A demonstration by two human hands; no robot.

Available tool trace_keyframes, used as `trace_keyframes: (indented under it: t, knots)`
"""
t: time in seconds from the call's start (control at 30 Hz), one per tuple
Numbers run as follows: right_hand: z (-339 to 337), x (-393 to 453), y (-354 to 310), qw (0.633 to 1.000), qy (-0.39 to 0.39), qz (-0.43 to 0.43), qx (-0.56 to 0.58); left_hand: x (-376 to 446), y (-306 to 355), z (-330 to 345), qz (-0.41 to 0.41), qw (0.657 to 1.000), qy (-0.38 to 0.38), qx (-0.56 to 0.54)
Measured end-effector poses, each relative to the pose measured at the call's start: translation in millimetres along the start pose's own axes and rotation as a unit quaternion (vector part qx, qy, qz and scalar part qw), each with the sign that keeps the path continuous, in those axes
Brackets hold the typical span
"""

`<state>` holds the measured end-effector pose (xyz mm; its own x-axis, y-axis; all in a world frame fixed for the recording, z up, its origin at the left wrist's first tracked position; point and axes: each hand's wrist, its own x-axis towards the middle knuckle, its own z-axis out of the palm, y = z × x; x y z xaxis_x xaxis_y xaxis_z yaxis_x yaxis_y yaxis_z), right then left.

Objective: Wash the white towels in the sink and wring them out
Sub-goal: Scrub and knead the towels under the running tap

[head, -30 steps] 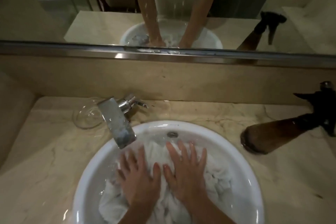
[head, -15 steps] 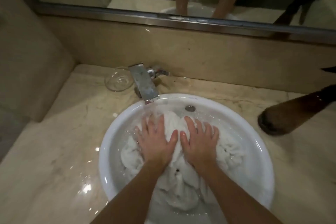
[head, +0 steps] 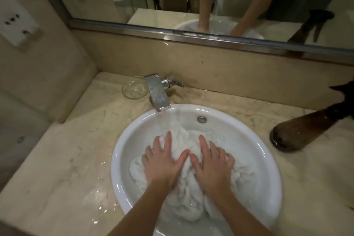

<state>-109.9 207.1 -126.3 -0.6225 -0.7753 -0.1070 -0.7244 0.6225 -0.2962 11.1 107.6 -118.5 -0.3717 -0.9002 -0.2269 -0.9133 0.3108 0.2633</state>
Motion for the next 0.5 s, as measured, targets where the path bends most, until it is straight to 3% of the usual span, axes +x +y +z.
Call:
trace_keyframes:
  t: [0.27, 0.5]
  knots:
    - [21, 34, 3, 0.998, 0.018, -0.041, -0.038, 27, 0, 19, 0.01, 1.0, 0.012, -0.024]
    - [7, 38, -3, 0.999, -0.031, 0.015, 0.009, 23, 3, 9, 0.004, 0.998, -0.024, -0.051]
